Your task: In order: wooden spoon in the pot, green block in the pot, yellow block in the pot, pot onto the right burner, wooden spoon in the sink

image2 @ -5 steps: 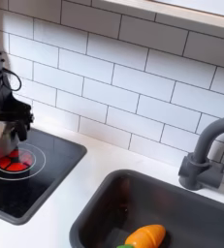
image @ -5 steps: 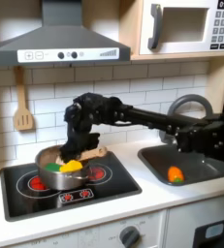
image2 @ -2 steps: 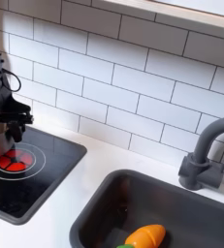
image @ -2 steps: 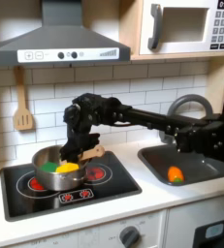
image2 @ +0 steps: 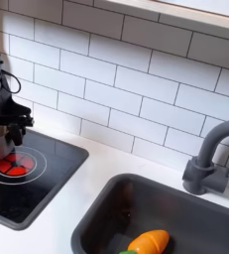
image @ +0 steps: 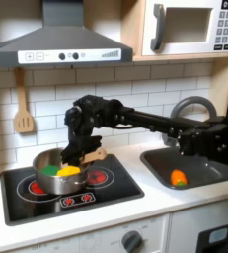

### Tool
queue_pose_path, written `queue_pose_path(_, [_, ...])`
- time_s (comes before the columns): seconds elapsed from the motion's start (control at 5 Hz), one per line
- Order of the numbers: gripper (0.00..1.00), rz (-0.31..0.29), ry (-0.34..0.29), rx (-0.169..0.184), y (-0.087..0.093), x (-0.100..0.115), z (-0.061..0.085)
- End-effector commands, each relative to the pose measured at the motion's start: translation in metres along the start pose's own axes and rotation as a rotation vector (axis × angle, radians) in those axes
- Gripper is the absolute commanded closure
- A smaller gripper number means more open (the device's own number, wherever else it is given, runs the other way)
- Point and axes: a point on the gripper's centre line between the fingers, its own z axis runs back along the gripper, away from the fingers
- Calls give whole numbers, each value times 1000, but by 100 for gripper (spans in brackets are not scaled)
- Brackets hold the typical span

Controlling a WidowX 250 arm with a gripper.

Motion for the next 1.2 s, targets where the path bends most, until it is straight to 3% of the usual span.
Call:
queue_pose_path(0.0, [100,-46,5,-22,-22,-1,-5])
queue_pose_path(0.4, [100,-117,-7,-58,-60,4,-8])
queue_pose_path(0.8, [100,-152,-1,-72,-75,-9,-9])
queue_pose_path(1.0, [100,-148,-4,-70,-73,-19,-6])
